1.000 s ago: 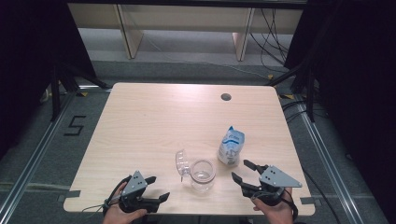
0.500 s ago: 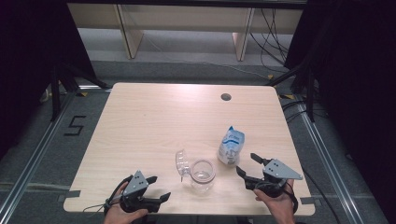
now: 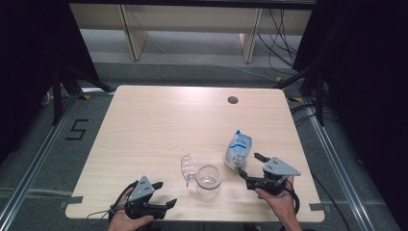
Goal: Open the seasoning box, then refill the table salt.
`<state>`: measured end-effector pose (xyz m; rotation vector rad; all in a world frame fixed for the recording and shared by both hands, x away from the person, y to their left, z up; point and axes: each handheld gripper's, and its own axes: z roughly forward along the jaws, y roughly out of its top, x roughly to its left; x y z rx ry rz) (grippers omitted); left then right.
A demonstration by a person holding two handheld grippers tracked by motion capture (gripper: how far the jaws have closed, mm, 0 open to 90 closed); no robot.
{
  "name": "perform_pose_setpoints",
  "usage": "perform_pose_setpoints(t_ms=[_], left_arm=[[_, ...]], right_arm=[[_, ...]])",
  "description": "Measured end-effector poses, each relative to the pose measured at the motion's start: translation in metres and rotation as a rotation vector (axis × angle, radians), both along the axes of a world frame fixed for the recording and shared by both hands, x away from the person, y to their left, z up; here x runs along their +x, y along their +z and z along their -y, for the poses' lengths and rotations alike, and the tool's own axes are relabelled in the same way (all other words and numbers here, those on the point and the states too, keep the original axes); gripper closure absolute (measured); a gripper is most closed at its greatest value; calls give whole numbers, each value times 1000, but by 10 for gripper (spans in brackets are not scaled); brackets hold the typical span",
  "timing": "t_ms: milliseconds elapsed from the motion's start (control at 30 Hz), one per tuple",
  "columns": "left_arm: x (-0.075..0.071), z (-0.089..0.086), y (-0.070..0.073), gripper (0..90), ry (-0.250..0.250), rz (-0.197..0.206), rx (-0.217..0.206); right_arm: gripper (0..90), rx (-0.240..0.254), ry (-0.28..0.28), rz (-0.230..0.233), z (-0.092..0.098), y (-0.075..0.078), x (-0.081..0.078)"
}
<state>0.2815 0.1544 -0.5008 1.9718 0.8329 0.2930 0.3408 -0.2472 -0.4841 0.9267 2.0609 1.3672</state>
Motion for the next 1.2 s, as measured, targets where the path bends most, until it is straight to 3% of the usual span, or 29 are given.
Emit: perform_pose_setpoints(t_ms=[67,100,200,267,333,367,400,733,767,800,833,900,933,1000,1100,1200], left_arm=[[0,0,0,226,-2,1,1],[0,0,0,226,-2,2,2],[0,0,0,226,4,1,6],[0,0,0,226,4,1,5],[-1,0,0,226,0,0,-4],[0,0,1,226,-4,1,5],[0,0,0,226,-2,1,2],[-3,1,0,226,9,-7,-13],[-3,1,0,226,10,-11,-15],[-2,0,0,226,-2,2,-2],[-2,0,0,226,-2,9,1],[-3,1,0,226,6,-9,-8],[-1,0,1,226,-12,10,6],[-2,0,0,226,-11,10,10],[-3,1,0,226,3,6,0],[-3,1,0,226,14,-2,-13]], right_arm=[[180,-8,11,-8,-1,-1,3],[181,-11,4,12,-1,-2,4],[181,-3,-11,-20,-3,-4,7],[181,-12,0,-7,-4,-4,9],[181,1,-9,-25,-5,-5,9],[180,-9,-5,2,-6,-6,11],[180,-1,-6,-20,-7,-6,10],[175,28,-1,-5,-12,-7,15],[174,31,-16,-24,-13,-7,13],[163,14,-4,16,-12,-7,17],[157,27,-6,-6,-13,-8,16],[156,27,0,7,-14,-9,17],[156,28,7,6,-15,-9,18],[155,49,25,19,-17,-10,20],[155,61,-6,19,-18,-11,20],[155,43,3,6,-19,-13,23]])
